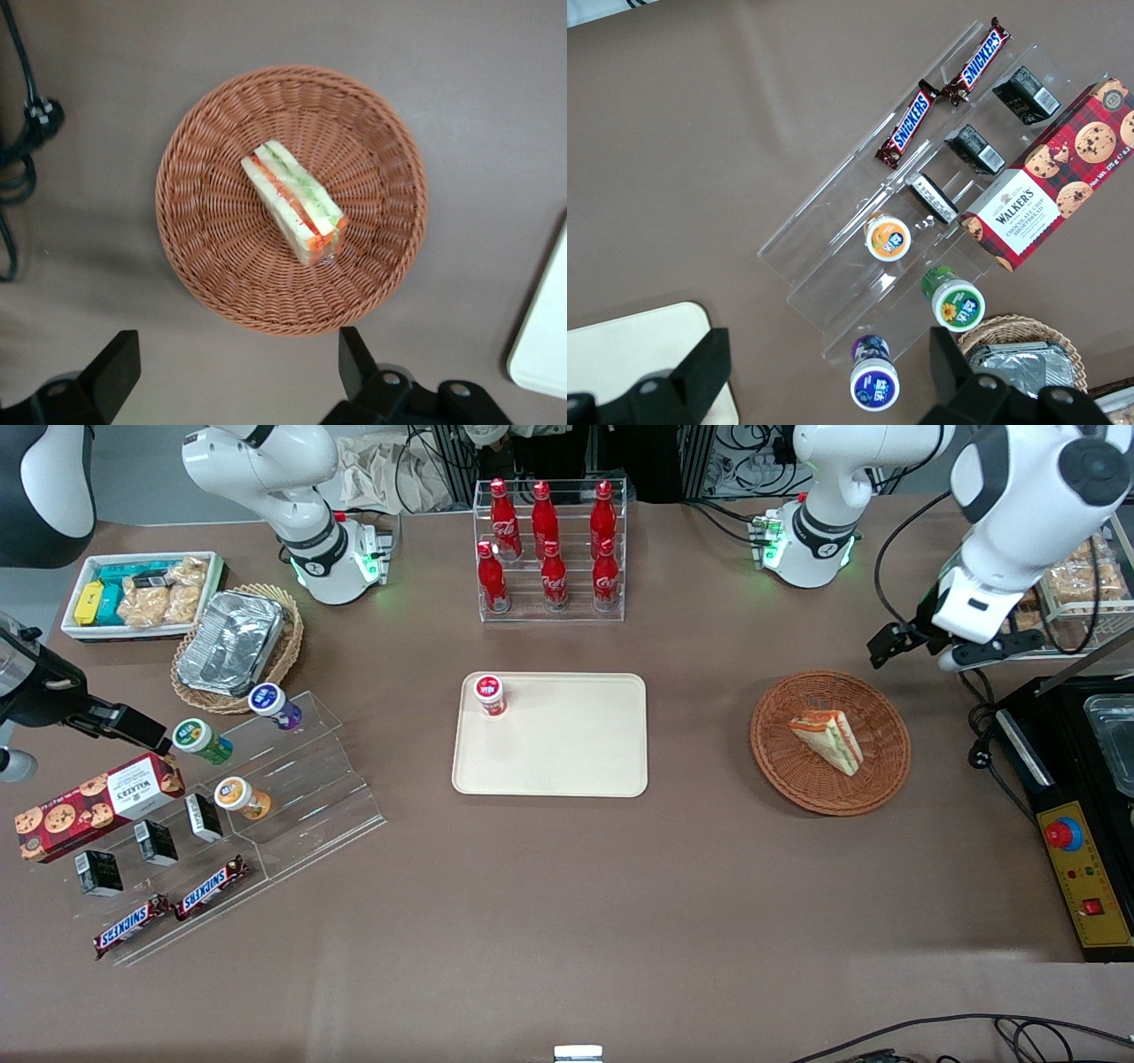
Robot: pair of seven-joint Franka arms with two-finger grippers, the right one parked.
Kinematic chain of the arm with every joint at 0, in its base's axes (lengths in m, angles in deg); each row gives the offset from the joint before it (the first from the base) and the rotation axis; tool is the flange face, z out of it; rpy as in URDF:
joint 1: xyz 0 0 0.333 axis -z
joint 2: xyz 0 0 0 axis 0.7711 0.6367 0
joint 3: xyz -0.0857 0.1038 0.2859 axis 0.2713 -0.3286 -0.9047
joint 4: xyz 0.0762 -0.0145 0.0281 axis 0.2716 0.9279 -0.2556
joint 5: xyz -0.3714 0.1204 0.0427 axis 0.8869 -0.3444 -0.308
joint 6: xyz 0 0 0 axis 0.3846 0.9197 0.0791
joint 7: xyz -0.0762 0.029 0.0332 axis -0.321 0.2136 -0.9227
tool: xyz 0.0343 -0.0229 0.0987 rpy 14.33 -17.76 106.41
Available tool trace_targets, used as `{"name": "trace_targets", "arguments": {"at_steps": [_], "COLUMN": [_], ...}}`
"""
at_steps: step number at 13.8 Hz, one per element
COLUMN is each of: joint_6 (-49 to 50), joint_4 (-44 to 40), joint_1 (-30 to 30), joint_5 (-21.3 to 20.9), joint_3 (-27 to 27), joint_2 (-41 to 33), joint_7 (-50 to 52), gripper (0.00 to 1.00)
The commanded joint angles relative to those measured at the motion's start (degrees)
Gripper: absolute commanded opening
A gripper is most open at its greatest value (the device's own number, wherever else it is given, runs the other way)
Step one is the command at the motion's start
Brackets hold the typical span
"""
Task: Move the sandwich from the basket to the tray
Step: 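Lower the open left gripper over the wrapped sandwich in the basket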
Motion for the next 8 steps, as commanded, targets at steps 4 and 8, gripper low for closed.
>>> {"name": "trace_targets", "arguments": {"at_steps": [4,8], "joint_6": [-12.9,-19.6], "joint_4": [1.4,1.3], "joint_1": [0.7,0.7], "joint_5": [-1.3,-1.8], "joint_3": [2.4,2.4], "joint_2": [10.1,15.9], "joint_7": [17.0,25.0], "gripper": [0.99,0.99]}}
